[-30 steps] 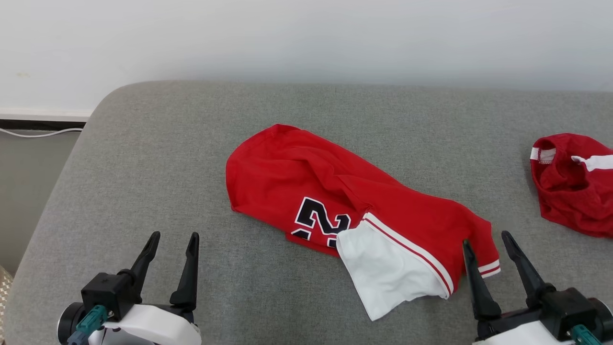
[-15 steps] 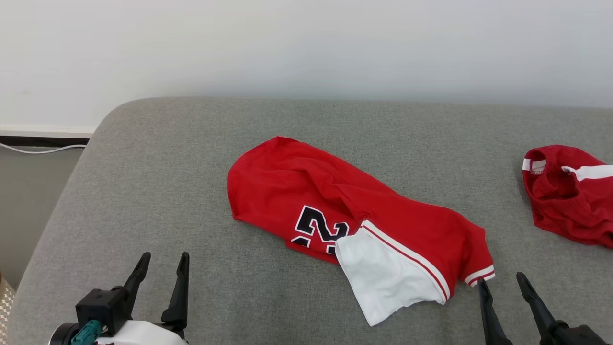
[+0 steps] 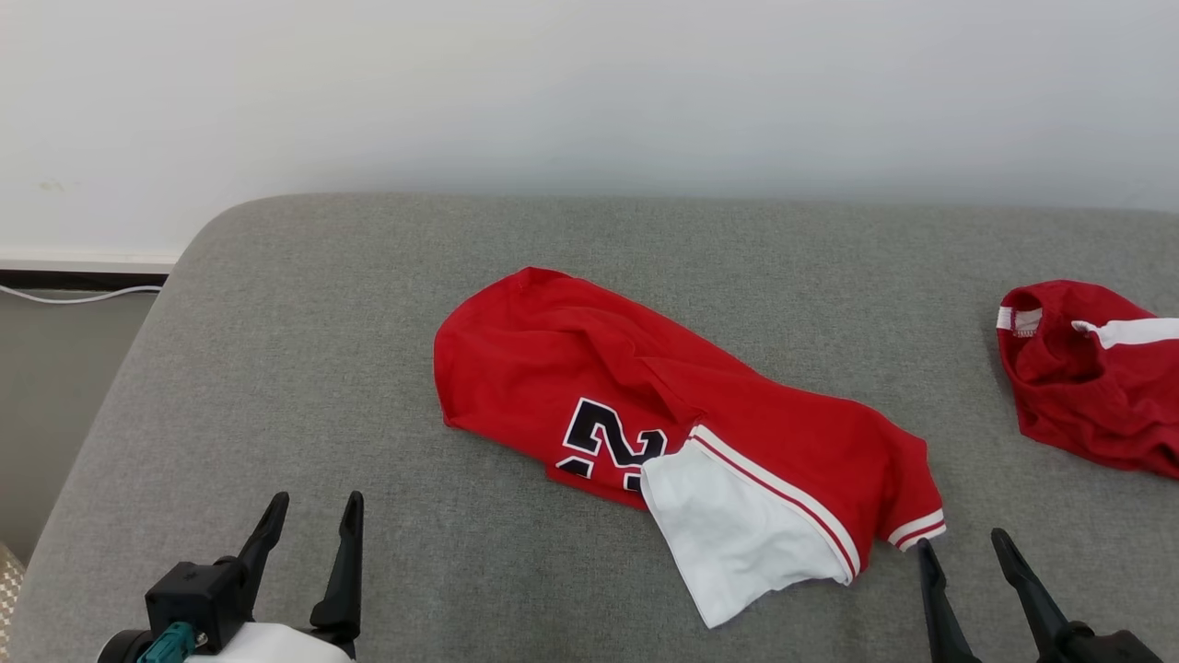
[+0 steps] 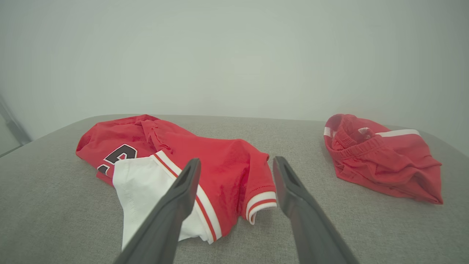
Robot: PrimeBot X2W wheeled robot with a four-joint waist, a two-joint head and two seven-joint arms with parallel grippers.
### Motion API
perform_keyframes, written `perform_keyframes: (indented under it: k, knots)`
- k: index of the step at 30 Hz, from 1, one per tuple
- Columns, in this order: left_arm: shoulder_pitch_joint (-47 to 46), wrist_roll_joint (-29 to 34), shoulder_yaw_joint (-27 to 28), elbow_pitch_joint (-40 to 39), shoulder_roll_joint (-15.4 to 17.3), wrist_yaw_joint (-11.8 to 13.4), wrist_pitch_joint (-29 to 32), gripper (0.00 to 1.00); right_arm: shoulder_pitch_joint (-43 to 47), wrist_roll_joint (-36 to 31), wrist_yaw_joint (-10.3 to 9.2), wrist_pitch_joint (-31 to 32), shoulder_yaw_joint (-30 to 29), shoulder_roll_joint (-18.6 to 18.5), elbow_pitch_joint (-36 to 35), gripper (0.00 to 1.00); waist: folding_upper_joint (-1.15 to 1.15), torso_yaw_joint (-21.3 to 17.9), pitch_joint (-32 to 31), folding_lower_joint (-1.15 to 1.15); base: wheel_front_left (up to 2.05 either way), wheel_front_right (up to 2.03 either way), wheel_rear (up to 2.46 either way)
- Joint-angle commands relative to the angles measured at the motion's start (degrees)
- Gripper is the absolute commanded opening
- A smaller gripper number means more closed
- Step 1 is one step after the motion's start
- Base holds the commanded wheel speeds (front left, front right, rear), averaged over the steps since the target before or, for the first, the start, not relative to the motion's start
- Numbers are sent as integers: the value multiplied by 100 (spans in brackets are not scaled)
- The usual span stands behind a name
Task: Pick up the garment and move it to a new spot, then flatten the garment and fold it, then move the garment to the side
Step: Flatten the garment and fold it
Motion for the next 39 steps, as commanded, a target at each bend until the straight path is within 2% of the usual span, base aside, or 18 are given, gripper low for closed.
perform_keyframes:
  k: [1,11,17,26,33,39]
  knots:
    - [-226,-30,229,-140,150,48,-14,100,-138,-8,-1,2,128,-67,-171,100,0,5,2,0,0,0,0]
    - [-255,-14,193,-176,131,91,6,100,-202,11,-1,13,306,-65,-147,100,0,47,11,0,0,0,0]
    - [-391,19,169,-227,95,49,-9,100,-519,-74,-1,108,547,-140,-216,100,0,225,217,0,0,0,0]
    - [-641,72,125,-133,-181,-85,-130,100,-1214,-30,-1,357,1191,-512,75,100,0,872,543,0,0,0,0]
    - [-899,122,54,137,-571,-357,-223,100,-1662,-41,-1,565,1553,-834,712,100,0,1505,782,0,0,0,0]
    - [-1011,188,89,340,-752,-534,-256,100,-1900,-157,-1,653,1710,-1012,1288,100,0,1676,888,0,0,0,0]
